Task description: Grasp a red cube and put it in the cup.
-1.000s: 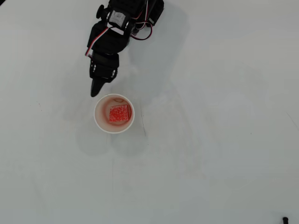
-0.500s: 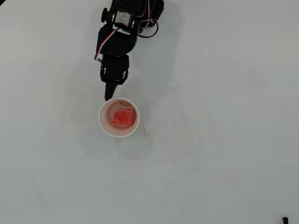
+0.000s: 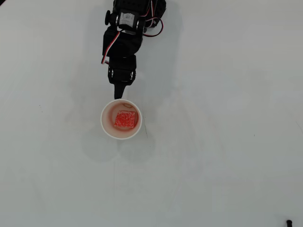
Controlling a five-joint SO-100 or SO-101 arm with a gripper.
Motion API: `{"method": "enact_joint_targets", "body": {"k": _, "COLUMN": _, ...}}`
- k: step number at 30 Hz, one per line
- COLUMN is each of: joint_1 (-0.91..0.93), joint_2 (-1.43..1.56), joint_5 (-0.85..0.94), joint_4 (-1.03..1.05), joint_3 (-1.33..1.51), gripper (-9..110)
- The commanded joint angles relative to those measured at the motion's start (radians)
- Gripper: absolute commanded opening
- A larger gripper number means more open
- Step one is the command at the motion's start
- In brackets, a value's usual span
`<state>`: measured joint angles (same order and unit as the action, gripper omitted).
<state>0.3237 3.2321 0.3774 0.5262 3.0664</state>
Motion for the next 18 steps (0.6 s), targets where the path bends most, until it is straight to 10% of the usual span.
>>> {"method": "enact_joint_targets", "body": {"k": 1, "joint_1": -0.014, "joint_2": 0.015, "joint_5": -0.009, "joint_4": -0.002, "joint_3": 0.054, "gripper": 0}}
{"method": "enact_joint_targets", "body": {"k": 18, "joint_1": -0.092, "joint_2": 0.014, "joint_5": -0.02, "joint_4": 0.094, "joint_3": 0.08, "gripper": 0}}
